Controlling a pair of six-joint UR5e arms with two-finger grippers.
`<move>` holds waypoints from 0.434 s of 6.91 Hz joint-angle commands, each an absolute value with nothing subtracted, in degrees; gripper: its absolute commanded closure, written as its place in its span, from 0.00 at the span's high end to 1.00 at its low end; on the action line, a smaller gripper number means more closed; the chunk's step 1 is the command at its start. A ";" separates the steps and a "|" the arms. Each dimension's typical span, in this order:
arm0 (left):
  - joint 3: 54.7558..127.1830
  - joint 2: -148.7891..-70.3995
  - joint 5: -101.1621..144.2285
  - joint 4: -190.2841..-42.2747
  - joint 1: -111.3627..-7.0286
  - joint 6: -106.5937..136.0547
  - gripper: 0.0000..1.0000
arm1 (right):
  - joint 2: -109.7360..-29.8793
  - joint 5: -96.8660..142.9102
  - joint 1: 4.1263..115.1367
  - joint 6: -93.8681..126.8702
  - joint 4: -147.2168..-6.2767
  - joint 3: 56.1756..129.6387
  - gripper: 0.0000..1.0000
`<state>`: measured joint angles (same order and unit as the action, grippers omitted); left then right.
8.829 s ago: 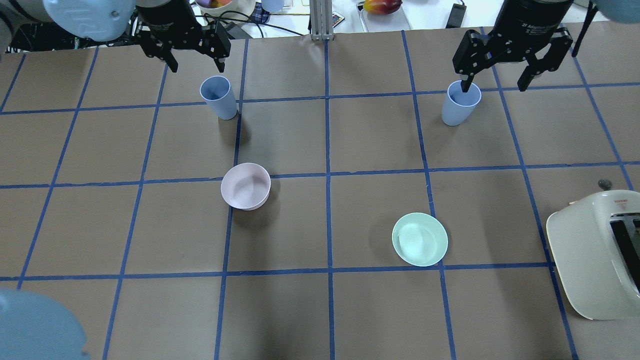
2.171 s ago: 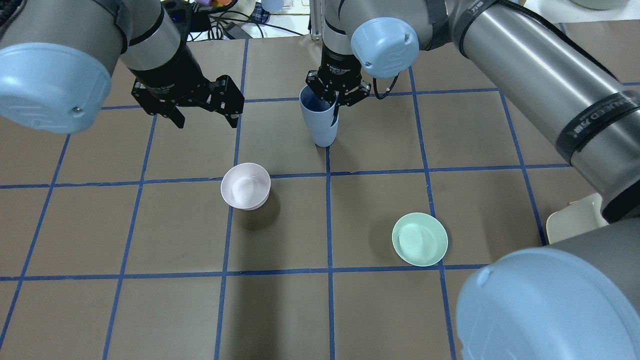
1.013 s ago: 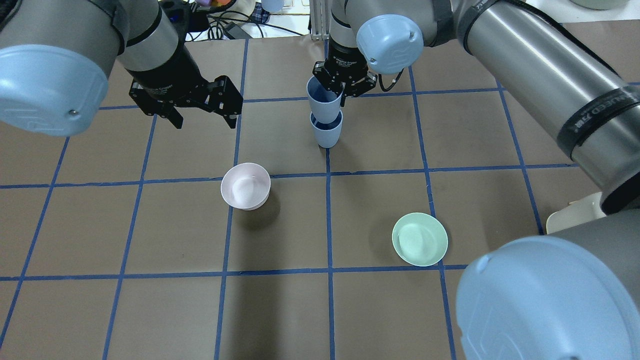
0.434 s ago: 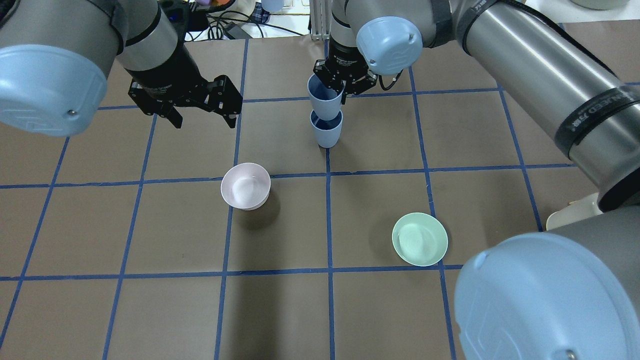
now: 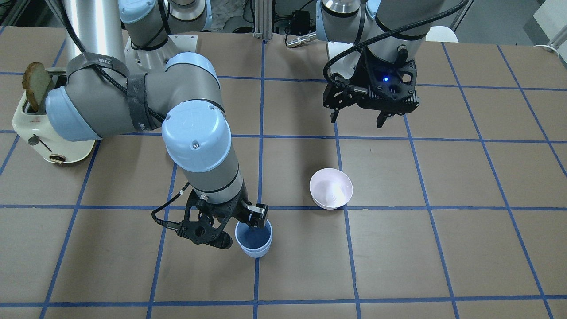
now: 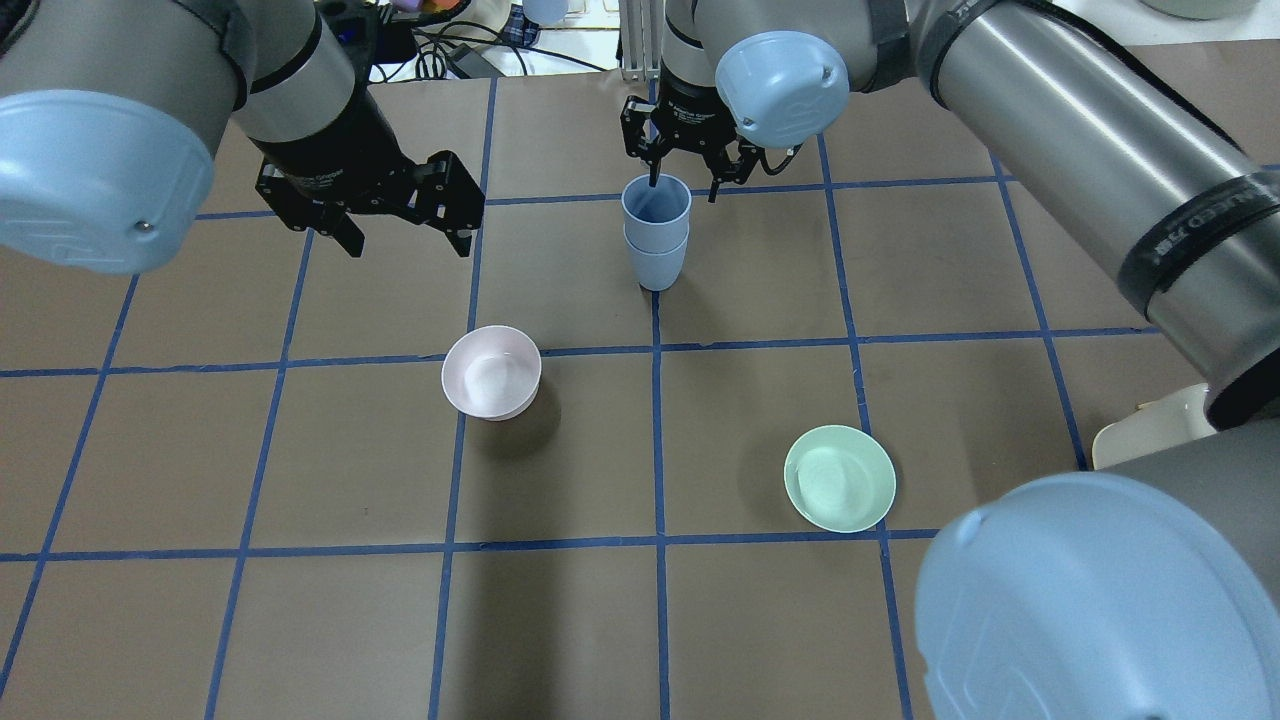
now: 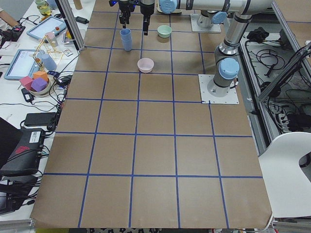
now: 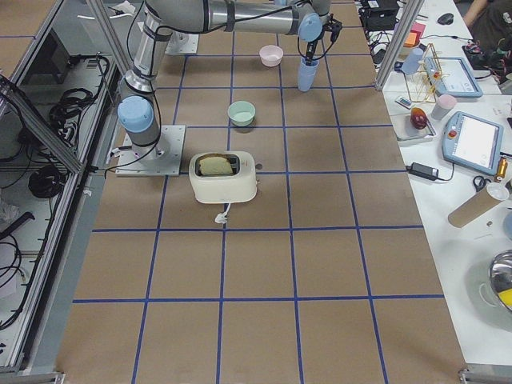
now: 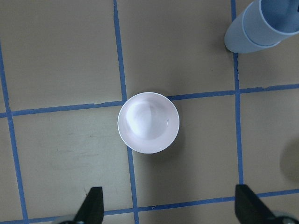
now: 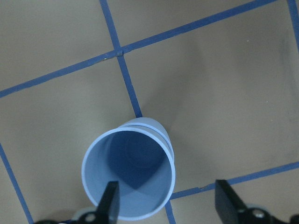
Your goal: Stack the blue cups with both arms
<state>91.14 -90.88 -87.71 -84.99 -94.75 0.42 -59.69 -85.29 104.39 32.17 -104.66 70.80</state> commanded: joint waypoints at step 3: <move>91.14 -90.88 -87.63 -84.99 -94.75 0.44 1.00 | -70.03 -88.94 96.00 16.62 -91.43 72.94 1.00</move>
<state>91.09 -90.88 -87.66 -84.99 -94.75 0.43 -67.11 -87.85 99.13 25.53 -95.00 71.83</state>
